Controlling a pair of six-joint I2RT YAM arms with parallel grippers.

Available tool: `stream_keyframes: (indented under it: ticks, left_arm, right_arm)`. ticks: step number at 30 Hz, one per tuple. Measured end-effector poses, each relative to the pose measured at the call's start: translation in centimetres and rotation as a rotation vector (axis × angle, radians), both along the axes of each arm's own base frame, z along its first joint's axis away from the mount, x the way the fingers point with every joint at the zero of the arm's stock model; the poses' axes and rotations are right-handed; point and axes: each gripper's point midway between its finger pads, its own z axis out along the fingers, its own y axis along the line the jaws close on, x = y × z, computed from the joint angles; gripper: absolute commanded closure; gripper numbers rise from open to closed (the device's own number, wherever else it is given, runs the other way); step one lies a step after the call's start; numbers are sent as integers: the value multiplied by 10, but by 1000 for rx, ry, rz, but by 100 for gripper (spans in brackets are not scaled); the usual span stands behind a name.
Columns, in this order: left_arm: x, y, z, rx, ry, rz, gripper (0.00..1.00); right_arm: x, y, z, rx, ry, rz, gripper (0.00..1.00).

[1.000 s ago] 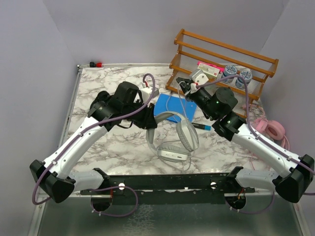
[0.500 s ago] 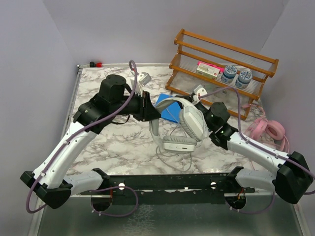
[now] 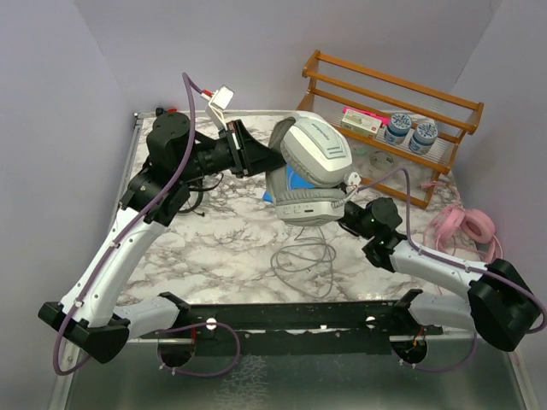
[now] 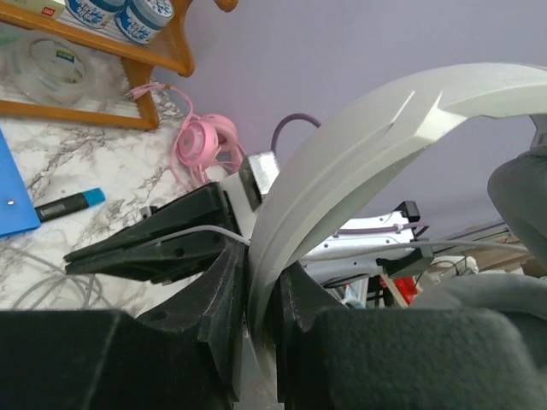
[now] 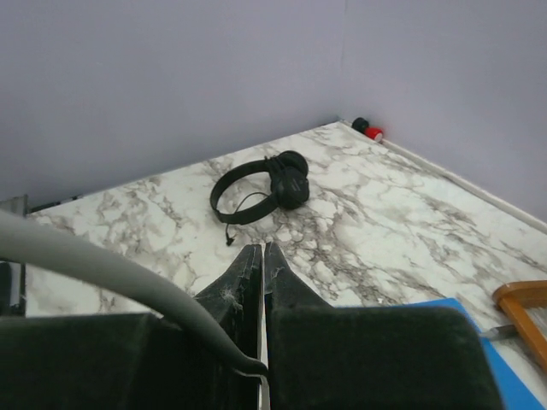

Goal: Wrap the headphones
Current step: Wrap the headphones cable around the headphones.

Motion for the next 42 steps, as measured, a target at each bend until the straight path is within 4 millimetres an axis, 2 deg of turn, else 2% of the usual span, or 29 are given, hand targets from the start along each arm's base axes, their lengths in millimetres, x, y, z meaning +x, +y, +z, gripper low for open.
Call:
stream_keyframes:
  ticks: [5, 9, 14, 19, 23, 24, 28, 33, 38, 42]
  left_arm:
    - [9, 2, 8, -50, 55, 33, 100]
    - [24, 9, 12, -85, 98, 108, 100]
    - [49, 16, 11, -119, 166, 222, 100]
    - [79, 29, 2, -139, 229, 389, 100]
    - [103, 55, -13, -116, 267, 608, 100]
    - [110, 67, -19, -102, 269, 690, 100]
    - [123, 108, -36, -39, 259, 930, 100]
    - [132, 148, -56, 66, 237, 1142, 100]
    - [140, 171, -86, 251, 233, 1261, 100]
    - [145, 185, -119, 439, 243, 1318, 100]
  right_arm:
    - [-9, 16, -14, 0, 59, 106, 94]
    - [-18, 32, -26, 18, 138, 221, 94]
    - [-32, 47, -37, 51, 234, 320, 94]
    - [-60, 65, -40, 48, 275, 403, 92]
    - [-75, 75, -44, 19, 315, 441, 93]
    - [-76, 77, -45, 8, 332, 442, 95]
    - [-71, 85, -37, -27, 390, 418, 98]
    - [-61, 90, -32, -78, 470, 375, 99]
    - [-54, 89, -39, -171, 559, 317, 99]
    - [-43, 84, -30, -259, 575, 246, 99]
